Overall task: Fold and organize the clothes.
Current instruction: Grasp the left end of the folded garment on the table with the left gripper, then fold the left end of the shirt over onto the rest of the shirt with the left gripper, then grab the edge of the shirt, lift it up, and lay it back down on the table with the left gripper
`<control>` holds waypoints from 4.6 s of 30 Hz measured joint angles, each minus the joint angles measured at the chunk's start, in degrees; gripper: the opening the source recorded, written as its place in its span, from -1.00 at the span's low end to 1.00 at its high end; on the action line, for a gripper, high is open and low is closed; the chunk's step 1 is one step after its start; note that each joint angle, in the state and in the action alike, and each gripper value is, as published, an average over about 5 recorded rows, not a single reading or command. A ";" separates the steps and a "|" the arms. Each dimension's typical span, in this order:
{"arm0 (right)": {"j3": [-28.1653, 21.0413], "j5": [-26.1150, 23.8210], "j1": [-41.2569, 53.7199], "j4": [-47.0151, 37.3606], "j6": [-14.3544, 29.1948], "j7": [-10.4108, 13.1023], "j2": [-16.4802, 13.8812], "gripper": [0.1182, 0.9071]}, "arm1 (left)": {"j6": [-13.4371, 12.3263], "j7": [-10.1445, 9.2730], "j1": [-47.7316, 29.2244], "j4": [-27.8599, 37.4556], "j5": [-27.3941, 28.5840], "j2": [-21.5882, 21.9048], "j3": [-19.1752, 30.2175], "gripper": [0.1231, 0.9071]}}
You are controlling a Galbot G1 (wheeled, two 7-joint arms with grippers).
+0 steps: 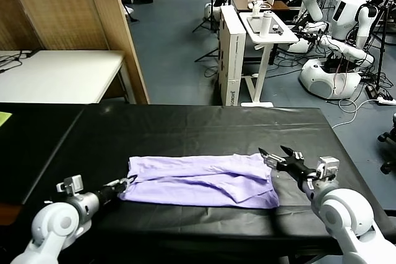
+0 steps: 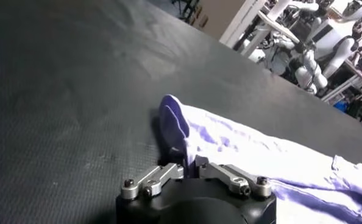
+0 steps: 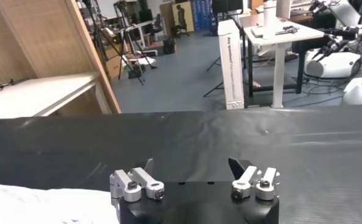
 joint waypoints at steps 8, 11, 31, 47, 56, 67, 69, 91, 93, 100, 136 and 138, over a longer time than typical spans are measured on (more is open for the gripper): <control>-0.06 -0.62 0.01 -0.44 0.29 0.07 1.02 1.00 | -0.10 0.88 2.18 -2.63 11.09 3.55 -3.10 -0.85; -0.27 -1.20 -0.12 -0.59 0.46 0.06 1.30 1.00 | -0.13 1.37 3.87 -3.01 13.27 6.27 -5.65 -0.85; 1.08 -5.38 -4.23 1.22 1.36 -0.24 2.82 1.00 | -0.25 -5.77 5.86 -11.86 6.02 5.15 -7.91 -0.85; 0.96 -7.16 -4.83 0.38 1.37 -0.27 4.02 1.00 | -0.24 -10.45 -2.64 -13.77 1.47 -7.39 9.43 -0.85; 0.65 -7.25 -4.25 -0.12 1.36 -0.27 4.08 1.00 | -0.24 -11.34 -6.08 -12.99 2.22 -11.73 15.42 -0.85; 0.07 -7.57 -4.16 -0.02 1.29 -0.40 4.20 1.00 | -0.24 -10.79 -6.31 -11.09 4.65 -14.54 16.95 -0.85; -0.18 -7.65 -4.14 0.15 1.25 -0.73 4.07 1.00 | -0.25 -10.20 -6.28 -10.65 5.71 -15.01 17.15 -0.85; -12.43 -10.01 0.18 1.50 0.96 -4.47 0.54 1.00 | -3.65 -9.45 -1.97 -14.19 12.16 -20.65 12.91 1.00; -15.12 -10.41 1.50 0.86 1.14 -4.38 1.01 1.00 | -4.82 -9.23 -1.44 -14.33 13.00 -19.51 11.25 1.00; -21.85 -10.44 5.40 -1.92 1.97 -4.25 3.71 1.00 | -6.88 -7.22 0.44 -14.24 17.89 -17.83 8.77 1.00; -12.19 -10.16 -0.55 3.59 6.31 -2.66 4.23 1.00 | -19.56 5.25 2.19 -4.68 20.55 -18.62 3.93 1.00; -11.61 -10.08 -0.99 4.37 6.24 -2.70 4.19 1.00 | -20.62 6.33 2.30 -3.19 19.73 -18.85 3.21 1.00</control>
